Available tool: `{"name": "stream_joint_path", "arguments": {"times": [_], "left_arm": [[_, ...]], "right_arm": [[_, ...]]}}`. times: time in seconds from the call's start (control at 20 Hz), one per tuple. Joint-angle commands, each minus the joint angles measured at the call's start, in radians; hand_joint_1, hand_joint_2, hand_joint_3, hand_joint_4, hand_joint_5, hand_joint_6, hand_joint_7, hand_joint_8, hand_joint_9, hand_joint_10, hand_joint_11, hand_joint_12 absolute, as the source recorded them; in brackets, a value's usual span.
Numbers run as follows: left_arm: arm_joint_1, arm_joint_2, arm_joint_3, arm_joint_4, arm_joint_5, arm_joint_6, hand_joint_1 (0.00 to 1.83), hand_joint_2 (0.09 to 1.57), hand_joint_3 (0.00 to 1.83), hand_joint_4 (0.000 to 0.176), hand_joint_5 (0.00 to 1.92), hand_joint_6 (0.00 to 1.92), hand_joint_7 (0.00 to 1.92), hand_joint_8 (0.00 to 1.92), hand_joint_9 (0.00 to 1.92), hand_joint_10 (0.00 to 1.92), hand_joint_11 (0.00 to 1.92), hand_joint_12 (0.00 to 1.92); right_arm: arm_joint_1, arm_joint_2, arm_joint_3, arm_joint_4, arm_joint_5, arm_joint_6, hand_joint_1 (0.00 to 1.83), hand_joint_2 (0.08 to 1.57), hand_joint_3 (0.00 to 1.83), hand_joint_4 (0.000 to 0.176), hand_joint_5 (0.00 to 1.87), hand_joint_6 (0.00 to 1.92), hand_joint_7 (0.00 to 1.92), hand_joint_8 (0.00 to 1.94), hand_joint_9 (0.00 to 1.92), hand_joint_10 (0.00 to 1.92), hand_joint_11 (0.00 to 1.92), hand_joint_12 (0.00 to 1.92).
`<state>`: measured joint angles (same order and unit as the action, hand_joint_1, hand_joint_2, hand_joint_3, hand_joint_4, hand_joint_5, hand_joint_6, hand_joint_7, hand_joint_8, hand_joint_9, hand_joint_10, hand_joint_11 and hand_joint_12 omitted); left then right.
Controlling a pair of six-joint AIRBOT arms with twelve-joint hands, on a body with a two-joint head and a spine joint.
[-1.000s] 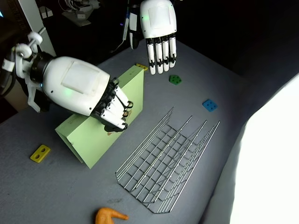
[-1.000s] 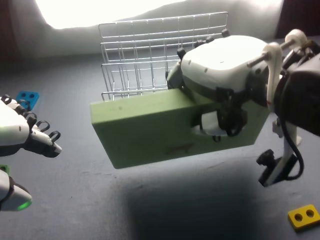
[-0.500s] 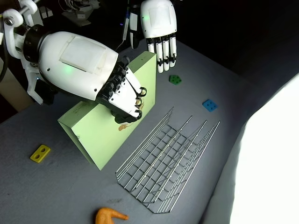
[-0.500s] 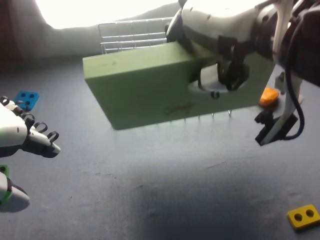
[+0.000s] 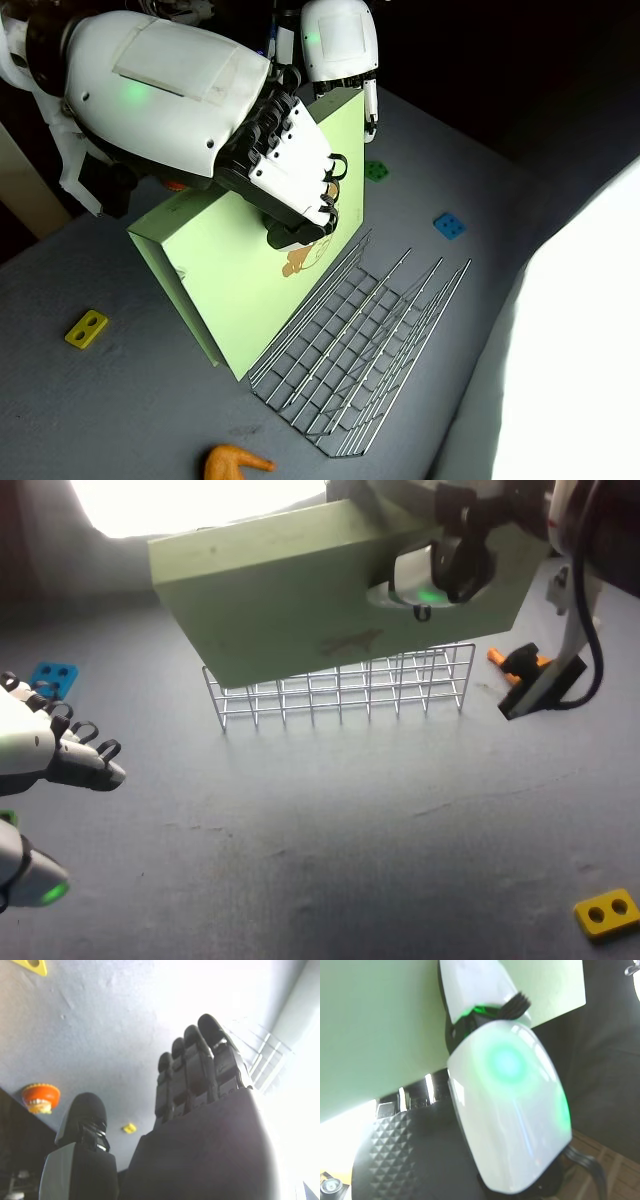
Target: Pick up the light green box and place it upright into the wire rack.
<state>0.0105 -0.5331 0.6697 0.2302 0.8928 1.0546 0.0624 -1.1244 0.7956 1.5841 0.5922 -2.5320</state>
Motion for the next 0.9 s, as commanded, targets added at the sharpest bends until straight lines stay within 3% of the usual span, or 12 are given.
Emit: {"name": "stream_joint_path", "arguments": {"times": [0.0,0.05,0.1,0.2,0.55,0.65,0.85], "left_arm": [[-0.007,0.003,-0.005,0.022,-0.058,0.005,0.10,1.25,0.00,0.000,0.08,0.00,0.11,0.00,0.11,0.00,0.00,0.36],[-0.007,0.003,-0.005,0.022,-0.058,0.005,0.03,1.23,0.00,0.000,0.05,0.00,0.07,0.00,0.07,0.00,0.00,0.26],[-0.007,0.003,-0.005,0.022,-0.058,0.005,0.01,1.22,0.00,0.000,0.05,0.00,0.06,0.00,0.06,0.00,0.00,0.23],[-0.007,0.003,-0.005,0.022,-0.058,0.005,0.00,1.18,0.00,0.000,0.02,0.00,0.03,0.00,0.03,0.00,0.00,0.15],[-0.008,0.003,-0.008,0.022,-0.058,0.005,0.00,1.20,0.00,0.000,0.01,0.00,0.03,0.00,0.02,0.00,0.00,0.11],[-0.008,0.003,-0.008,0.022,-0.058,0.005,0.00,1.22,0.00,0.000,0.03,0.00,0.05,0.00,0.04,0.00,0.00,0.11],[-0.007,0.003,-0.009,0.022,-0.058,0.005,0.00,1.22,0.00,0.000,0.03,0.00,0.05,0.00,0.04,0.00,0.00,0.11]], "right_arm": [[0.015,0.001,0.005,-0.091,-0.002,0.018,1.20,1.17,0.00,0.000,0.94,1.00,0.82,1.35,0.67,1.37,0.38,1.82],[0.015,-0.004,0.014,-0.122,-0.002,0.059,1.32,1.19,0.00,0.000,0.88,1.05,0.81,1.31,0.68,1.53,0.38,1.83],[0.015,-0.006,0.017,-0.142,-0.004,0.083,1.34,1.20,0.00,0.000,0.87,1.07,0.81,1.30,0.68,1.56,0.37,1.83],[0.015,-0.014,0.024,-0.154,-0.007,0.101,1.35,1.19,0.00,0.000,0.89,1.01,0.80,1.31,0.71,1.53,0.43,1.74],[-0.012,-0.062,0.099,-0.153,-0.013,0.166,1.35,1.20,0.00,0.000,0.90,0.93,0.80,1.38,0.62,1.61,0.29,1.92],[-0.031,-0.077,0.119,-0.152,-0.017,0.172,1.36,1.19,0.00,0.000,0.88,0.92,0.86,1.31,0.70,1.55,0.44,1.80],[-0.060,-0.103,0.157,-0.150,-0.018,0.200,1.36,1.18,0.00,0.000,0.88,0.92,0.87,1.31,0.70,1.55,0.45,1.79]]}}
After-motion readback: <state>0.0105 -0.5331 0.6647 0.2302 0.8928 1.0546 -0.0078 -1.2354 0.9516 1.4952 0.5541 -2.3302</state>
